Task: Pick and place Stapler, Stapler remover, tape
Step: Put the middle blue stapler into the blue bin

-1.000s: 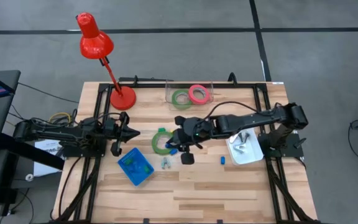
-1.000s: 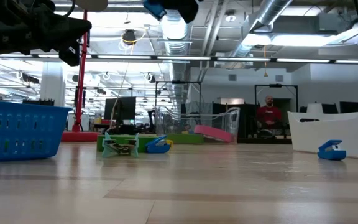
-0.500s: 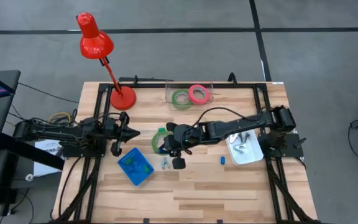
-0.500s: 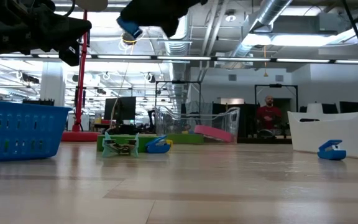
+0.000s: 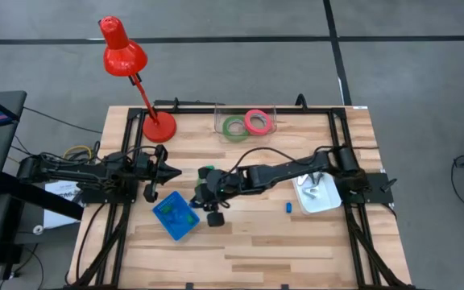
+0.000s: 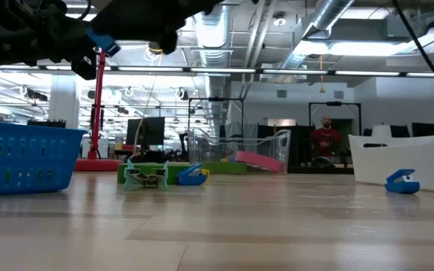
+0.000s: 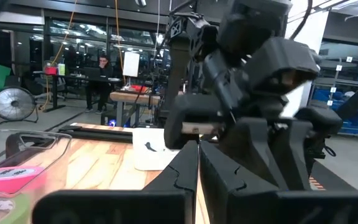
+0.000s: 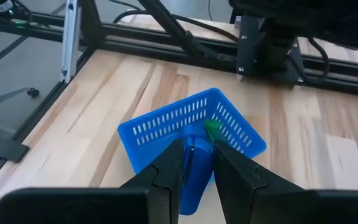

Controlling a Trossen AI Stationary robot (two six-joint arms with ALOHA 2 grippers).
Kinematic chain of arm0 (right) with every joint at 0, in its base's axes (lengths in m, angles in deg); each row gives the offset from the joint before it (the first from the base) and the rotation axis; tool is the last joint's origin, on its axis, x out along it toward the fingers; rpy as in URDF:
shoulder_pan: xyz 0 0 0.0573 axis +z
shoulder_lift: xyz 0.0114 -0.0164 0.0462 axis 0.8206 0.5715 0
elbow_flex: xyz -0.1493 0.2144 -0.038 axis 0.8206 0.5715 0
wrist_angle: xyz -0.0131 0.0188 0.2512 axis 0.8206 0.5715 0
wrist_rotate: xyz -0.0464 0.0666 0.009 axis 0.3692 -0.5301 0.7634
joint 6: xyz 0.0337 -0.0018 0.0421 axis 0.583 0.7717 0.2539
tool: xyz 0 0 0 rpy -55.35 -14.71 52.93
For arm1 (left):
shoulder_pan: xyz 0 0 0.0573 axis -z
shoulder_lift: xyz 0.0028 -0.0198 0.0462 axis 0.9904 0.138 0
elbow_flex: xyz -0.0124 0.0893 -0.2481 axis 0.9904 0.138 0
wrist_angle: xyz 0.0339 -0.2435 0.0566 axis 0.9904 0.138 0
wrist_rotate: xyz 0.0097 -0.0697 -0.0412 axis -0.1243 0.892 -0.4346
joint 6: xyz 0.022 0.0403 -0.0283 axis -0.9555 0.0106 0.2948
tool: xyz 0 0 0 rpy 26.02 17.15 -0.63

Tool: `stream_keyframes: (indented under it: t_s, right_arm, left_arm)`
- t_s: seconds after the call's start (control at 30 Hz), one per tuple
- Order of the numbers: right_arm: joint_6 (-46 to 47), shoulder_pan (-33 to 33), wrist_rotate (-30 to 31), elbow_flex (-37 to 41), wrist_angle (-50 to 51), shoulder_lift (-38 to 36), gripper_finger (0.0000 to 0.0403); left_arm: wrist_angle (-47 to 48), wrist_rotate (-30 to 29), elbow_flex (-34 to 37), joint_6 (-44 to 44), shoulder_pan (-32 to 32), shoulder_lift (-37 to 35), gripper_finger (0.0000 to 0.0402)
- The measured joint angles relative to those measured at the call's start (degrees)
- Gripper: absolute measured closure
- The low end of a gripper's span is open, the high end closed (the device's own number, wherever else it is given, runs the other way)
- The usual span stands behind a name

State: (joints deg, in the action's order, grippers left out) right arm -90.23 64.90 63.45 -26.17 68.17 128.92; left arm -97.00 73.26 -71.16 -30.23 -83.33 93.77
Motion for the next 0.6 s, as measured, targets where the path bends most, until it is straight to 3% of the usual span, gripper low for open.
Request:
stream_keyframes:
  t_s: [0.6]
  right_arm:
    - [0.0,0.0,-0.2,-13.8,-0.4,13.7,0.0329]
  left_arm:
    - [0.0,0.0,0.0,0.0,0.0,0.0,0.0394]
